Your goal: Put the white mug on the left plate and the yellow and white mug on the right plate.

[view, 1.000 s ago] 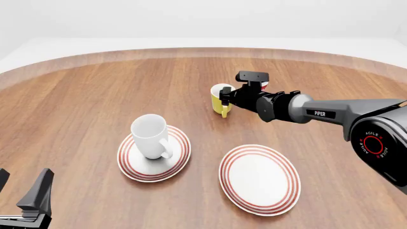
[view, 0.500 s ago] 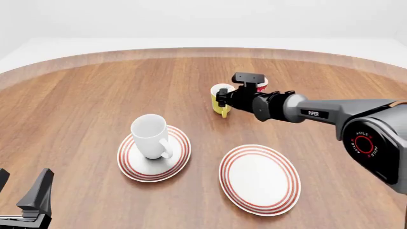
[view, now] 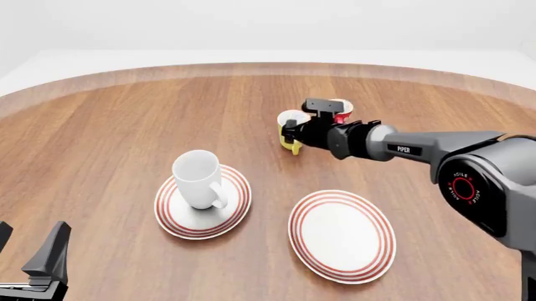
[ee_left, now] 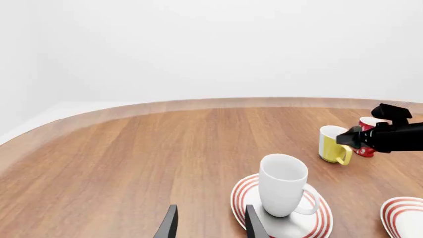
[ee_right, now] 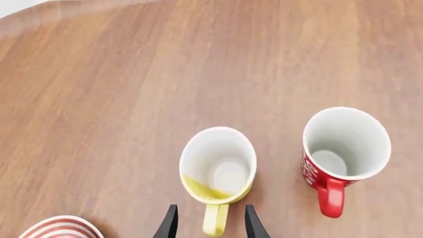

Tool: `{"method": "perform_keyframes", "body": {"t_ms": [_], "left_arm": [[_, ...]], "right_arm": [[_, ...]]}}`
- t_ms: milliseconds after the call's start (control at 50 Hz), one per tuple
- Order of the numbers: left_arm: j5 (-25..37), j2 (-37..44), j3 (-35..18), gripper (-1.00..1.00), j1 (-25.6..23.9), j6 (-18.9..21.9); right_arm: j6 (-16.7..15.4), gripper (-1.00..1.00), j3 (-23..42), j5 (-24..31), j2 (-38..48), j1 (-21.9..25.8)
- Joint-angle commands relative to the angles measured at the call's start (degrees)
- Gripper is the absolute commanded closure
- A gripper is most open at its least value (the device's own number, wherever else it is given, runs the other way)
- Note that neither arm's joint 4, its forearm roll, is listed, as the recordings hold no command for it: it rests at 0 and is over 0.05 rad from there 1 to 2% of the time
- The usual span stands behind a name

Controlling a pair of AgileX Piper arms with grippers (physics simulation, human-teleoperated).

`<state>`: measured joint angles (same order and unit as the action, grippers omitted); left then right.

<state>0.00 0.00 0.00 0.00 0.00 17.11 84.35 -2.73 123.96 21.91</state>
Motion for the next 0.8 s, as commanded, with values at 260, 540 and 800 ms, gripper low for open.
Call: {"method": "perform_keyframes", "body": {"t_ms": [260, 540, 800], "left_arm": [[0.00, 0.00, 0.00, -1.00, 0.00, 0.00], [0.00, 0.00, 0.00, -1.00, 0.00, 0.00], [0.00, 0.00, 0.00, -1.00, 0.00, 0.00]], "right_arm": [[1.65, -1.00, 0.82, 1.76, 1.61, 0.79], [2.33, -1.00, 0.88, 2.37, 1.99, 0.88], [2.48, -1.00, 2.19, 3.27, 3.08, 0.75]]}}
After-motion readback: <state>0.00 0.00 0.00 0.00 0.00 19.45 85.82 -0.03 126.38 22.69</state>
